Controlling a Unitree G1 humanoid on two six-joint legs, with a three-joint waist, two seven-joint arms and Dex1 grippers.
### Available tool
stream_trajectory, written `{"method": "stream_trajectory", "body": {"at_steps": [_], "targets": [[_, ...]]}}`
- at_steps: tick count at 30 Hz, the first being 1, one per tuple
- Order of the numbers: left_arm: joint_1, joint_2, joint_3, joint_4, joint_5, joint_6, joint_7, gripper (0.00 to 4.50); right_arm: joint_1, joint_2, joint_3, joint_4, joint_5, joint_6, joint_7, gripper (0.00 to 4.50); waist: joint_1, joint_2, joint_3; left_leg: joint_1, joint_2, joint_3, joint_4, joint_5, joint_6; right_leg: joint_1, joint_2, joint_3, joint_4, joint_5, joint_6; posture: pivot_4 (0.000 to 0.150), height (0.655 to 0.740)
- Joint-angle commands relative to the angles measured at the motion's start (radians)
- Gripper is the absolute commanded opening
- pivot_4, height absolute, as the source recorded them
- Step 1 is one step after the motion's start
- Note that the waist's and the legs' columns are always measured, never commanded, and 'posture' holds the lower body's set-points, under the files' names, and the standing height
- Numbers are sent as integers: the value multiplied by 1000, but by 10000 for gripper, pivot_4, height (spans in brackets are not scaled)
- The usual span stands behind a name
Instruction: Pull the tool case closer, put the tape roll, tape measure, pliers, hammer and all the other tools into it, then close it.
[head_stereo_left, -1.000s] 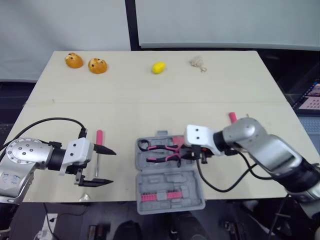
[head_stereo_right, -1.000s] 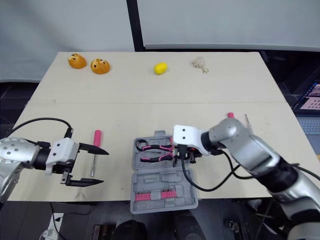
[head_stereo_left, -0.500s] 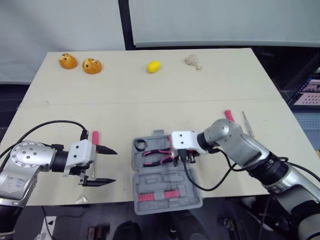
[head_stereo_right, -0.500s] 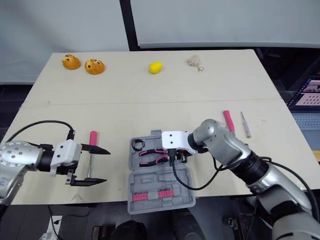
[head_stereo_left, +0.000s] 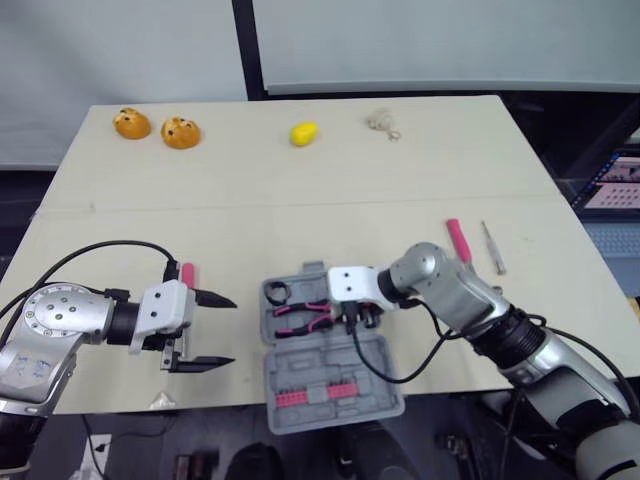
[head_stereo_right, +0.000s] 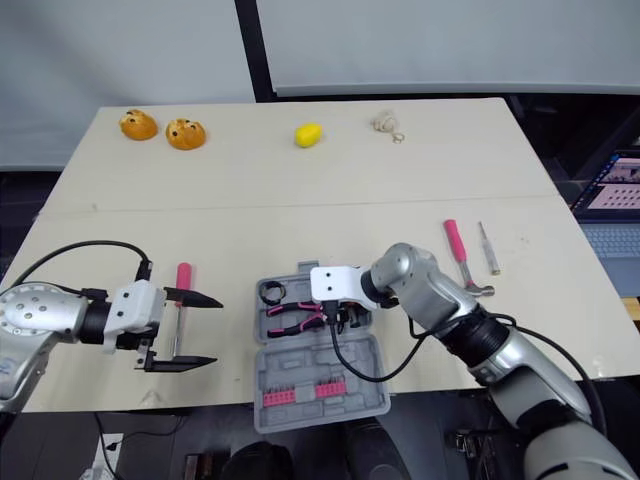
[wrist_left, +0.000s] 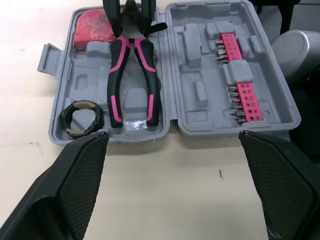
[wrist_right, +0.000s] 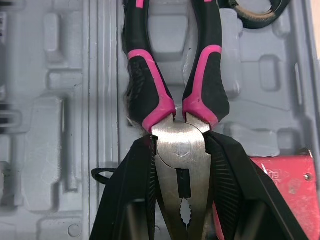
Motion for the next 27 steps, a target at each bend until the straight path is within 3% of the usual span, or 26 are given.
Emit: {"method": "stream_trajectory", "body": {"at_steps": [1, 8, 9, 12, 17, 21, 26, 27], "targets": [[-12, -8, -2, -10, 1, -8, 3, 45000, -9, 11, -9, 5, -11, -27, 17, 9822, -4, 0, 0, 0, 0, 0, 0, 0, 0, 0, 0, 0, 0, 0, 0, 1500, 7400], [-20, -14, -2, -6, 6, -9, 6, 45000, -19, 24, -151, -31, 132, 11, 66, 42796, -4, 0, 0, 0, 0, 0, 0, 0, 0, 0, 0, 0, 1, 0, 0, 1500, 7400], [-20, -16, -1, -6, 6, -9, 7, 45000, -16, 25, -170, -33, 153, 14, 70, 44597, -4, 0, 0, 0, 0, 0, 0, 0, 0, 0, 0, 0, 1, 0, 0, 1500, 7400], [-21, -20, 0, -8, 8, -9, 9, 45000, 10, 36, -211, -9, 195, -7, 70, 44597, -4, 0, 0, 0, 0, -1, 1, 0, 0, 0, 0, -1, 1, 0, 0, 1500, 7400], [-24, -25, -3, -10, 14, -10, 11, 45000, 77, 157, -307, 139, 245, -136, -32, 44597, -7, -2, -1, 1, 0, -1, 1, 0, 0, 1, 0, -1, 2, 0, 0, 1500, 7400], [-28, -26, -4, -9, 14, -8, 12, 45000, 139, 211, -346, 205, 291, -236, -11, 26985, -7, -2, -1, 1, 0, -1, 1, 0, 0, 1, 0, -1, 2, 0, 0, 1500, 7400], [-42, -28, -6, -3, 13, -6, 13, 45000, 176, 238, -341, 265, 283, -315, -12, 1776, -7, -2, -1, 1, 0, -1, 2, 0, 0, 1, 0, -1, 3, 0, 0, 1500, 7400], [-45, -28, -6, -2, 12, -5, 13, 45000, 178, 241, -341, 275, 280, -325, -16, 771, -7, -2, -1, 1, 0, -1, 3, 0, 0, 1, 0, -1, 3, 0, 0, 1500, 7400]]}}
